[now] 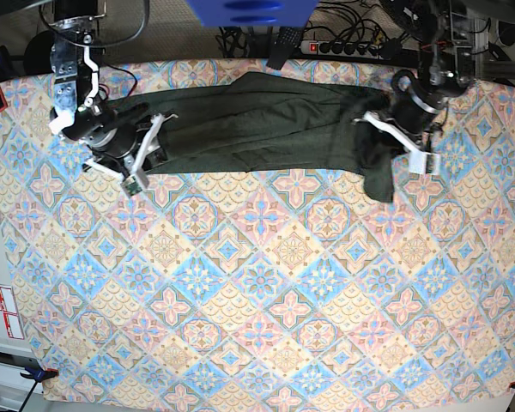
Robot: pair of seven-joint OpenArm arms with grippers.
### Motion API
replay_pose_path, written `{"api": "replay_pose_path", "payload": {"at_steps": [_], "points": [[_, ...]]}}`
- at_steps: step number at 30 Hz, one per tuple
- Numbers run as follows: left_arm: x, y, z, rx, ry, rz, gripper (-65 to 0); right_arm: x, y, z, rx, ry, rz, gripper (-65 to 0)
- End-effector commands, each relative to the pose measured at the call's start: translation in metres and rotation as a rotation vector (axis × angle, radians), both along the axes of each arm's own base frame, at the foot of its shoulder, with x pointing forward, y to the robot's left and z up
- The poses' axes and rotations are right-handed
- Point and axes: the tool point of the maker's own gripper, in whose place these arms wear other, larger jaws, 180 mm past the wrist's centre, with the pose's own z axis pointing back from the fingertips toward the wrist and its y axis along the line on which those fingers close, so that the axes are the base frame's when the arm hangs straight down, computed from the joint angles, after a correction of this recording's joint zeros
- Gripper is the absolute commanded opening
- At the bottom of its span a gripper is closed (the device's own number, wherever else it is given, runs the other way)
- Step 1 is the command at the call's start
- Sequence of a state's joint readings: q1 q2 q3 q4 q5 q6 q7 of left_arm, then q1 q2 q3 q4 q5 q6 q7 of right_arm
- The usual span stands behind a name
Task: Fold the T-shirt properly
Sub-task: 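Fold the shirt end with the left gripper toward the right gripper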
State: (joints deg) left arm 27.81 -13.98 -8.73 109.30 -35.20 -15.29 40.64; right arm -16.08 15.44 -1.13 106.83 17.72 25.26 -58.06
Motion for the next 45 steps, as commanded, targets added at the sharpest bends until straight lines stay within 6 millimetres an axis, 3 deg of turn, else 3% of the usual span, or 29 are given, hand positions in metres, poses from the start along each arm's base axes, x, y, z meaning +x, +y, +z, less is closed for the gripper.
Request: {"api": "replay_pose_path", "payload": {"at_steps": [1, 9, 18, 28, 31, 36, 38, 45], "points": [[0.003, -0.008, 0.009, -0.019, -0.038, -0.016, -65.0, 0.009, -0.008, 0.012, -0.003, -0.048, -0.015, -47.8], [-0.004, -0.067, 0.005, -0.097, -0.017, -0.155, -65.0, 0.014, -0.045, 0.020, -0.038, -0.073, -0.113, -47.8], [-0.003, -0.105, -0.006, -0.138, 0.031, -0.210, -65.0, 0.014, -0.046, 0.020, -0.038, -0.074, -0.117, -47.7], [-0.013, -0.148, -0.040, -0.151, 0.133, -0.323, -65.0, 0.015, -0.047, 0.021, -0.039, -0.077, -0.119, -47.7], [-0.013, -0.154, -0.043, -0.146, 0.147, -0.325, -61.2, 0.015, -0.047, 0.021, -0.039, -0.077, -0.119, -47.7], [-0.012, -0.158, -0.045, -0.127, 0.172, -0.295, -38.3, 0.015, -0.047, 0.021, -0.039, -0.077, -0.119, -47.7], [-0.007, -0.153, -0.041, -0.121, 0.164, -0.263, -33.0, 0.015, -0.047, 0.021, -0.039, -0.077, -0.119, -47.7], [0.002, -0.112, -0.026, 0.043, 0.094, -0.210, -32.2, 0.015, -0.047, 0.021, -0.039, -0.077, -0.119, -47.7]]}}
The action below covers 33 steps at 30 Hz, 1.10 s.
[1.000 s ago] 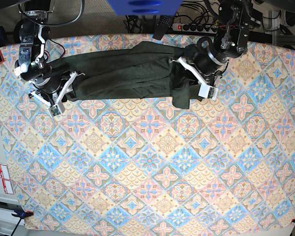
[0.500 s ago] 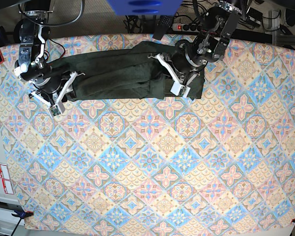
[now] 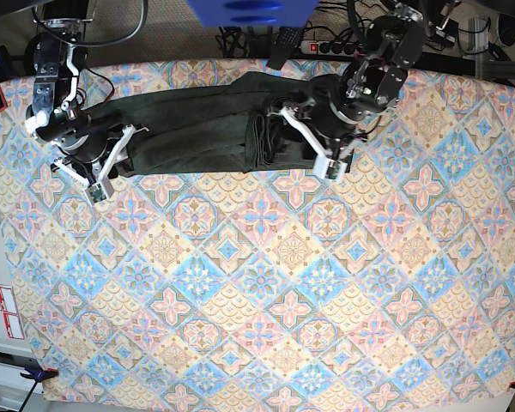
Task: Fold the T-shirt properly
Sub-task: 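Fold the shirt end with the left gripper toward the right gripper, then hold both ends of the folded green strip with both grippers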
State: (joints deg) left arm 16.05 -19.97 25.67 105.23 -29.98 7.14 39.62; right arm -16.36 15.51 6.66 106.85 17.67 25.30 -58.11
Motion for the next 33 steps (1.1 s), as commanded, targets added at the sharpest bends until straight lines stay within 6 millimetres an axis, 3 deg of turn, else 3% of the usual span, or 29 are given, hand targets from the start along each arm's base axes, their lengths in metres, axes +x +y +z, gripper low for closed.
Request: {"api": "replay_pose_path", "payload": {"at_steps": [1, 6, 11, 17, 24, 29, 33], "points": [[0.002, 0.002, 0.009, -0.004, -0.029, -0.002, -32.2, 0.008, -0.002, 0.011, -0.003, -0.044, 0.006, -47.7], [0.003, 0.052, 0.003, 0.076, -0.017, 0.088, -32.2, 0.007, -0.004, 0.009, -0.006, -0.036, 0.002, -47.4], [0.000, 0.088, 0.001, 0.114, -0.006, 0.179, -31.9, 0.003, -0.027, 0.001, -0.063, 0.008, 0.008, -45.1], [-0.004, 0.099, -0.001, 0.125, 0.005, 0.208, -31.8, -0.013, -0.062, -0.029, -0.071, 0.112, -0.085, -39.8], [-0.004, 0.096, -0.002, 0.120, 0.006, 0.207, -31.8, -0.022, -0.076, -0.060, -0.044, 0.206, -0.147, -38.7], [-0.003, 0.097, -0.001, 0.120, 0.002, 0.210, -31.8, -0.022, -0.079, -0.067, -0.035, 0.226, -0.161, -29.7], [-0.001, 0.097, 0.000, 0.120, -0.001, 0.210, -31.8, -0.024, -0.079, -0.070, -0.032, 0.238, -0.163, -28.8]]}}
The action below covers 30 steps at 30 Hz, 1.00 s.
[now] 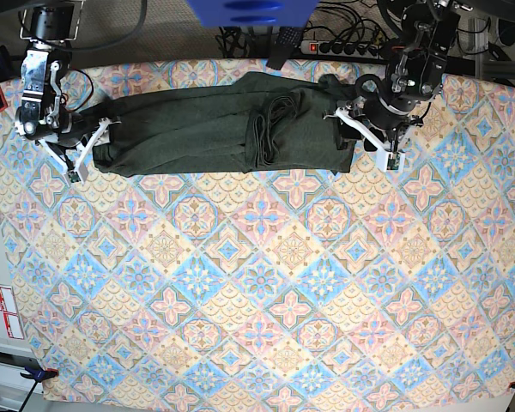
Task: Fold the T-shirt properly
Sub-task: 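Hold both ends of the folded green strip with both grippers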
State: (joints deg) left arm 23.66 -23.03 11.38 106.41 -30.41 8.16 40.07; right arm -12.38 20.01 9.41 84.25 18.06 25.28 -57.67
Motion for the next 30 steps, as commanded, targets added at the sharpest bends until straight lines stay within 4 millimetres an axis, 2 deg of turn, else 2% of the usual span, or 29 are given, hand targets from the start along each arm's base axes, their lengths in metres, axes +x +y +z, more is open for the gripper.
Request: {"api": "replay_pose_path", "payload": {"at_steps": [1, 11, 13, 19, 30], "points": [[0.007, 0.001, 0.009, 0.002, -0.040, -0.005, -31.8, 0.009, -0.007, 0.009, -0.015, -0.032, 0.004, -28.8], [0.009, 0.001, 0.010, 0.002, -0.044, -0.005, -31.8, 0.012, -0.006, 0.004, -0.002, -0.022, -0.005, -28.7], [0.009, 0.001, 0.010, 0.002, -0.044, -0.005, -31.8, 0.013, 0.001, 0.005, 0.036, -0.030, -0.012, -28.7], [0.009, 0.001, 0.010, 0.002, -0.044, -0.003, -31.9, 0.022, 0.045, 0.012, 0.256, -0.074, -0.022, -28.8], [0.009, 0.001, 0.010, 0.002, -0.044, -0.003, -32.2, 0.020, 0.055, 0.009, 0.284, -0.064, -0.011, -29.0]]}}
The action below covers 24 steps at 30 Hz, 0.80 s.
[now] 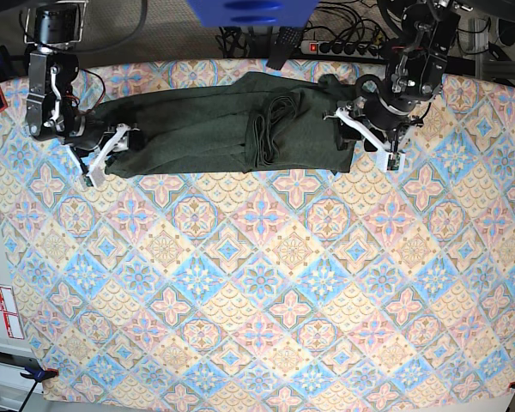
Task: Fold the T-shirt properly
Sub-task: 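Hold both ends of the folded green strip with both grippers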
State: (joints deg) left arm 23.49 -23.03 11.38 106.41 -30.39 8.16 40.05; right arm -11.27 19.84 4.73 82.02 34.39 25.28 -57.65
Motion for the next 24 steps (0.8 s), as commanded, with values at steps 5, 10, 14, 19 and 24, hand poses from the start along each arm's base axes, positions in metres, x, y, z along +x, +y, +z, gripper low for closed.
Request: {"api": "replay_pose_path", "payload": {"at_steps": [5, 10, 14, 19, 24], "points": [[0.008, 0.001, 0.009, 0.001, -0.041, -0.003, -32.2, 0.010, -0.008, 0.005, -0.006, -0.025, -0.009, -29.0], [0.007, 0.000, 0.009, 0.000, -0.039, -0.005, -32.2, 0.000, -0.011, -0.006, -0.005, 0.019, -0.017, -28.8], [0.007, 0.000, 0.009, -0.003, -0.039, -0.004, -32.2, -0.005, -0.004, -0.009, 0.000, 0.034, 0.003, -28.8], [0.007, -0.004, 0.009, -0.016, -0.040, 0.005, -32.2, -0.008, 0.020, -0.010, 0.012, 0.039, 0.083, -28.9], [0.007, -0.005, 0.009, -0.019, -0.040, 0.005, -32.2, -0.011, 0.032, -0.011, 0.021, 0.042, 0.117, -29.0]]}}
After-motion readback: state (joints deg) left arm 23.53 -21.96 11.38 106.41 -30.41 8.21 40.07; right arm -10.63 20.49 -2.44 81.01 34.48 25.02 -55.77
